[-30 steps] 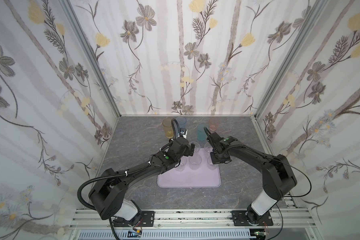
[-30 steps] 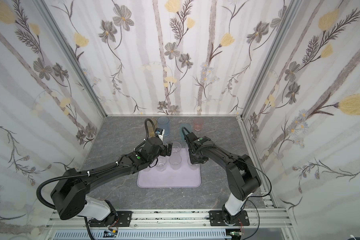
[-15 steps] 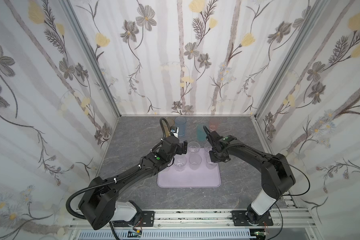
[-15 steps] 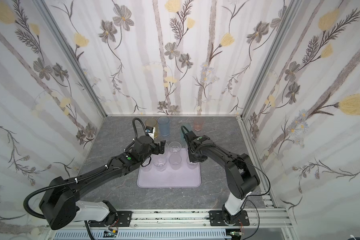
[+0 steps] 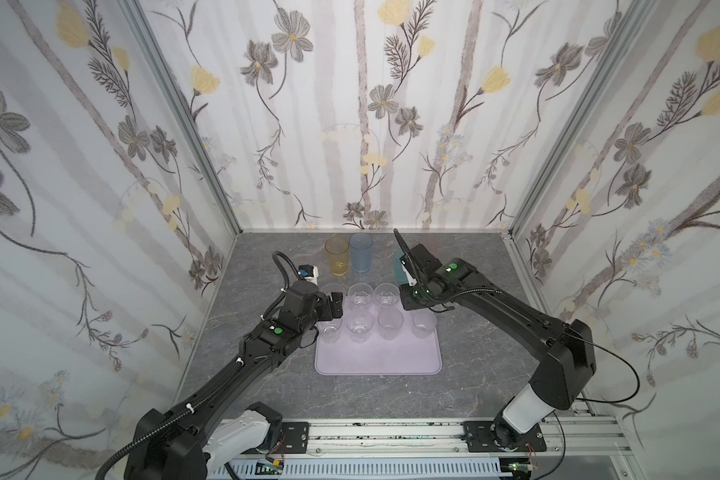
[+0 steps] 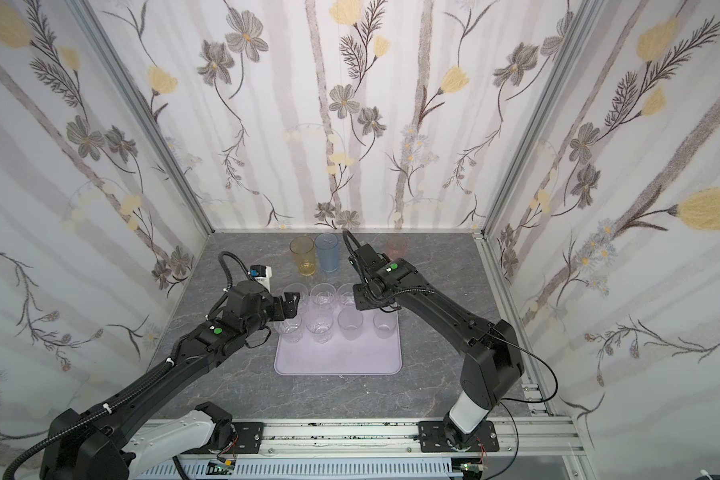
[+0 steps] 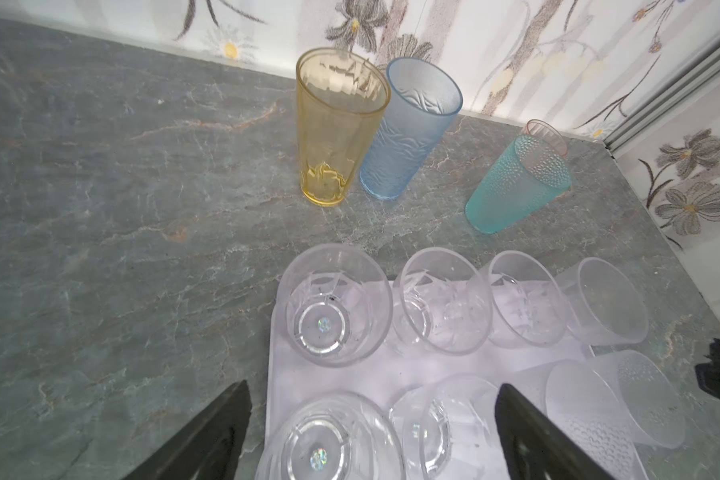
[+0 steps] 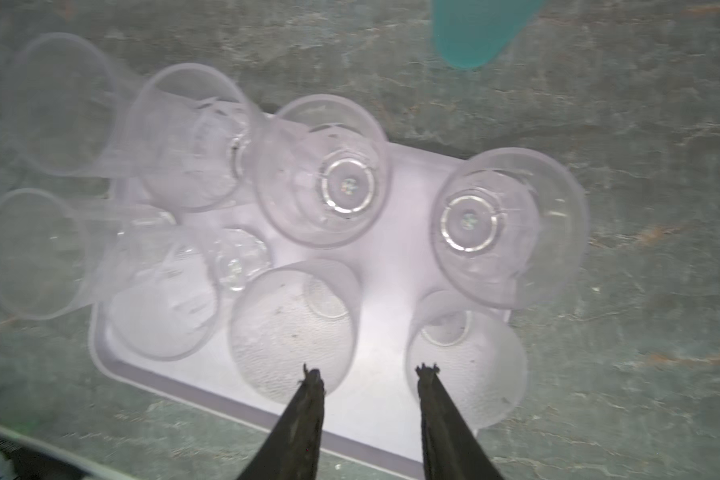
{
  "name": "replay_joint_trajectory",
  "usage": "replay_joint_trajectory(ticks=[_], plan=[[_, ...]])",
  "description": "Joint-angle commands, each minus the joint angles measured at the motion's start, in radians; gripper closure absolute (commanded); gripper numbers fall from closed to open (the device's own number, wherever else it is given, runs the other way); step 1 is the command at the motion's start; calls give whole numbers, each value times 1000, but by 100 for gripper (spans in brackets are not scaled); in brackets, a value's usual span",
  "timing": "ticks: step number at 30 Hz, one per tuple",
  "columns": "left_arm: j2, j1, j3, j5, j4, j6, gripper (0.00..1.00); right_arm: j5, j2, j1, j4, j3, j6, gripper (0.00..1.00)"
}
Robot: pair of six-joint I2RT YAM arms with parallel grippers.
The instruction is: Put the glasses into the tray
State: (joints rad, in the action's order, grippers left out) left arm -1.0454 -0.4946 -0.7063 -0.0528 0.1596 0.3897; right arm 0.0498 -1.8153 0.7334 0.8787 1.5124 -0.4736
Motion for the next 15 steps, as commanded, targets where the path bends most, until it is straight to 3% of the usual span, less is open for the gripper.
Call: replay_joint_trajectory(ticks=[1, 6, 15], plan=[[26, 3, 24, 68, 47, 81, 7, -90, -37, 58, -72, 43, -67, 61], [40, -14, 84, 105, 53, 158, 10, -149, -98, 171, -111, 61, -102, 61], [26, -45, 123, 86, 51, 175, 10, -215, -171, 248, -152, 61, -126, 61]])
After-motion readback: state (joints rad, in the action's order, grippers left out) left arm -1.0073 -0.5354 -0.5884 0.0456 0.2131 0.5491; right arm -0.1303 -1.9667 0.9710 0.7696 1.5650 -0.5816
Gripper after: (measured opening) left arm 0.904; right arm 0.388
